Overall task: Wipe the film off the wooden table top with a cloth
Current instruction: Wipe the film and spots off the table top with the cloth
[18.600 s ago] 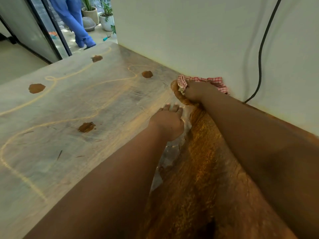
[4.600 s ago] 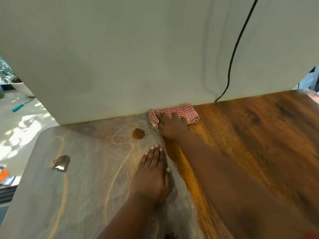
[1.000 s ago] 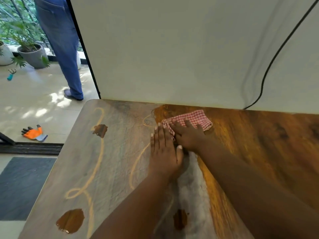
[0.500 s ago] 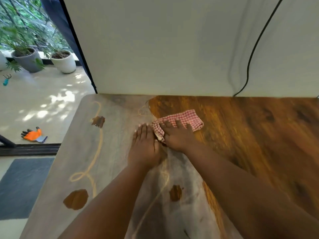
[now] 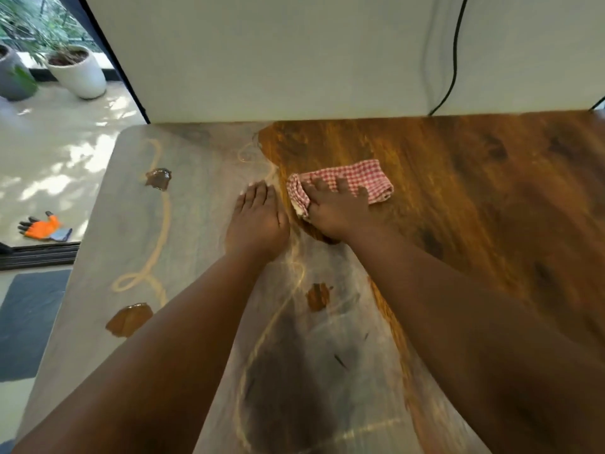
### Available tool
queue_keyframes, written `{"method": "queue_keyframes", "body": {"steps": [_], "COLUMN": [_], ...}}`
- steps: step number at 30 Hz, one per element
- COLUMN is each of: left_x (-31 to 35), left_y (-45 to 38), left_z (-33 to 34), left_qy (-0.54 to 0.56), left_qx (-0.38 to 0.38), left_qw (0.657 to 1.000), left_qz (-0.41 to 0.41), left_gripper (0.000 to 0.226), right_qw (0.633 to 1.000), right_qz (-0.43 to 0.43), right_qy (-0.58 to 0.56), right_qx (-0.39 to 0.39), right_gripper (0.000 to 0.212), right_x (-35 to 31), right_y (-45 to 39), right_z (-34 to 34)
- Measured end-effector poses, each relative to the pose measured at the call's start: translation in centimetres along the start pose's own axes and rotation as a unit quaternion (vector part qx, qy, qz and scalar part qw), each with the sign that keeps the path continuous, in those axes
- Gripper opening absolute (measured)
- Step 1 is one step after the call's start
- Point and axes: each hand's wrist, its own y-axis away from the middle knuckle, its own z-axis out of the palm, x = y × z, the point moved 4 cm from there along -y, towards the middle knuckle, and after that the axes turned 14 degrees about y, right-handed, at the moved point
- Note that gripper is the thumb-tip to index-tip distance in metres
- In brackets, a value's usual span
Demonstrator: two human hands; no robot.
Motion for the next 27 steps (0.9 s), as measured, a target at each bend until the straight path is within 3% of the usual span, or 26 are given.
{"method": "queue_keyframes", "body": {"steps": [5,10,13,17,20,24,27], "left_x": [0.1,0.2,0.1,0.1,0.1,0.1,0.1], "left_y": [0.1,0.2,0.1,0.2,0.3,0.2,0.2], "left_z": [-0.3,-0.1,0.0,0.0,0.1,0.1,0.2], "left_qy": [0.012,0.011,0.008,0.004,0.001,-0.005,-0.006], "left_qx": [0.002,0.0,-0.004,-0.008,-0.013,-0.014,-0.017], "left_qw": [1.0,1.0,1.0,1.0,1.0,1.0,1.0], "left_qz": [0.006,0.008,0.008,0.011,0.011,0.014,0.017], "left_gripper": [0.055,0.055,0.056,0.056,0.056,0.056,0.057], "right_qw": [0.995,1.0,0.999,0.999,0.998,0.999,1.0], "right_qz": [-0.085,-0.001,0.051,-0.016,-0.065,-0.03,0.028], "right_qy": [0.038,0.019,-0.003,-0.002,0.002,0.018,-0.01], "right_qx": [0.035,-0.003,-0.006,0.036,0.022,0.007,-0.008], "right_gripper": [0.059,0.05,0.053,0.054,0.055,0.055,0.052], "right_x": [0.3,5.0,2.6,-2.3,-1.7,1.5,0.5], "right_y": [6.4,7.6,6.7,10.4,14.5,16.3,13.8], "right_z": [2.2,2.8,2.2,3.2,4.5,5.0,4.1]}}
